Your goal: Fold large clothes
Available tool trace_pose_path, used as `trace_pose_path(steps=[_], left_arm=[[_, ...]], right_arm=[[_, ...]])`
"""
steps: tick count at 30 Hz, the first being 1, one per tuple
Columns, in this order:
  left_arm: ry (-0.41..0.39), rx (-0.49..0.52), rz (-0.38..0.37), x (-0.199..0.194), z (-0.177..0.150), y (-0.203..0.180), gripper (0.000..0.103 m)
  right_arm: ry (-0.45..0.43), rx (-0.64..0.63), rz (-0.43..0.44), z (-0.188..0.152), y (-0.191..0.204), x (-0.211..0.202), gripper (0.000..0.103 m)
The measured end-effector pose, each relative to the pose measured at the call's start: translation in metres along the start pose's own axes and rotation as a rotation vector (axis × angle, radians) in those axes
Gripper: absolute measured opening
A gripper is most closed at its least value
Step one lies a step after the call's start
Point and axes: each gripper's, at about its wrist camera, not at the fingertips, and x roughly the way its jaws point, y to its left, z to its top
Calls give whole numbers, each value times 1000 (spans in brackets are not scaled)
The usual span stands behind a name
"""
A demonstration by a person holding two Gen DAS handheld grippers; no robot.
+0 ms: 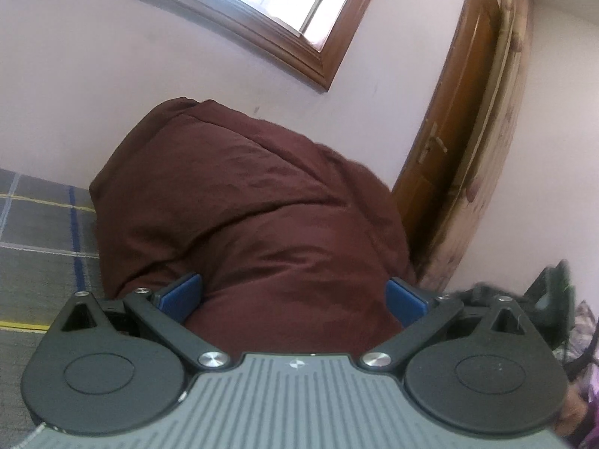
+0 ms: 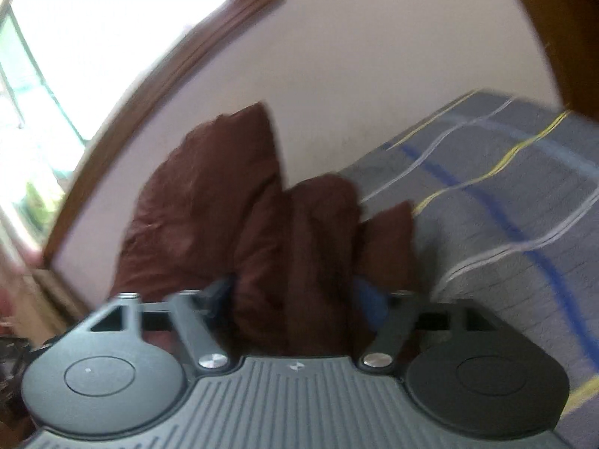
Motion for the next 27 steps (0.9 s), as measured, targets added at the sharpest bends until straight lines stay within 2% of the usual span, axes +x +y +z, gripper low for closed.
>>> trace_pose_path(steps=[1,5,10,14,16,18,23,27], left_arm=[[0,1,4,0,-1,0,101],[-5,1,3,-1,-3,1,101],[-30,-23,2,-7,-3,9,102],[-36,-124,-7,-16,0,30,102],[-29,-126,13,-19,0,35,102],[-25,-126,0,-24,1,38,102],[-7,-139,1,-40,6,43,103],[74,-134,57,-35,10,49,103]], right_arm=[[4,-14,-36,4,4,-1,102],[74,-17,-43,5,0,7,103],[157,31,19,9,-12,43,103],[220,71,128,15,-16,78,103],[242,59,184,16,-9,86,103],[255,28,225,16,-8,91,103],[256,21,188,19,-31,86,103],[280,36,195,14,-33,82,103]])
